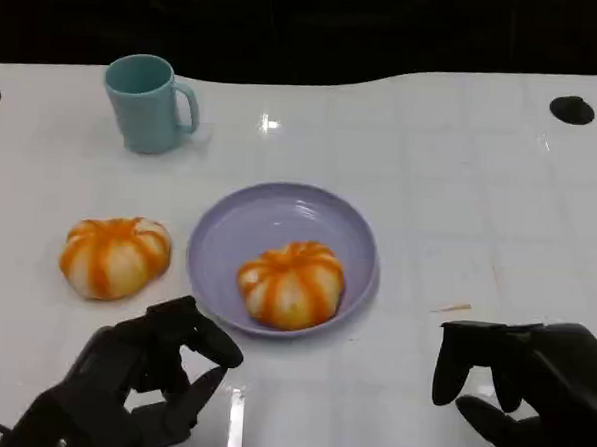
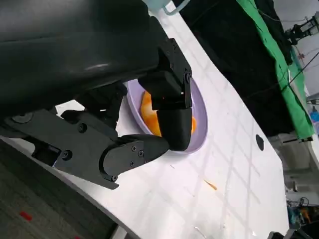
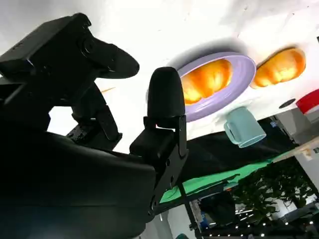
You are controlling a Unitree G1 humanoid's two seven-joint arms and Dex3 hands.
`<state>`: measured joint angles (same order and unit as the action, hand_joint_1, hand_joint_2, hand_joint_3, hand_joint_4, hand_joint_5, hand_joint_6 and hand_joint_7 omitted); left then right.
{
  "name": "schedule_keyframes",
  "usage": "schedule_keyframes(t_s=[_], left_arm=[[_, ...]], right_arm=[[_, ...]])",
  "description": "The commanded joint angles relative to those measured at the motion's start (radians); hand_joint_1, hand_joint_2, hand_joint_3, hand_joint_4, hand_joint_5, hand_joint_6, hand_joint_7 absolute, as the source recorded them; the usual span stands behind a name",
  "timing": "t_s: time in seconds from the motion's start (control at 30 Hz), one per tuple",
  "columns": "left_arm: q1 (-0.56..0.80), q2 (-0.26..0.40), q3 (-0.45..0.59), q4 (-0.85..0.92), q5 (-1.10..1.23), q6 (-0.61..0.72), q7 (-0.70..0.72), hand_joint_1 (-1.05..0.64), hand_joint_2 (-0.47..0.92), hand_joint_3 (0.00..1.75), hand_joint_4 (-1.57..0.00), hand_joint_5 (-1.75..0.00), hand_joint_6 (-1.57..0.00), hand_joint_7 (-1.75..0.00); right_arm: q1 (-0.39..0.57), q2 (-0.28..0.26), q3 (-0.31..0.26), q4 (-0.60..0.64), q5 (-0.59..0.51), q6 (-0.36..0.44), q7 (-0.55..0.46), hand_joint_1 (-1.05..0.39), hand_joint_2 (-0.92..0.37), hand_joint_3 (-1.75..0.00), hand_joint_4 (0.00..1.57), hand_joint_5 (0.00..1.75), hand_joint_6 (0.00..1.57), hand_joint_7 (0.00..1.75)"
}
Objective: Grasp the bread from the table and place it into the plate.
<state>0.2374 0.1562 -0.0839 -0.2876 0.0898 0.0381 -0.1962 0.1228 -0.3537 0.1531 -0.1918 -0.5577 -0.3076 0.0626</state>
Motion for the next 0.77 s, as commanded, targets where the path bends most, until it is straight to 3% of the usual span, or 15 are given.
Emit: schedule_keyframes(t_s=[0.03, 0.77], left_arm=[[0.005, 0.016, 0.012, -0.002, -0.013, -0.008, -0.006, -0.26, 0.77, 0.72, -0.72, -1.75, -0.65, -1.25], [0.008, 0.031, 0.016, 0.036, -0.02, -0.055, -0.003, -0.24, 0.75, 0.73, -0.75, -1.75, -0.66, -1.25]], right_arm=[[-0.013, -0.001, -0.003, 0.03, -0.008, -0.01, -0.031, 0.0, -0.3, -1.17, 0.93, 1.75, 0.66, 1.51], [-0.022, 0.011, 0.012, 0.042, -0.043, 0.01, -0.059, 0.01, -0.3, -1.13, 0.93, 1.75, 0.67, 1.47]])
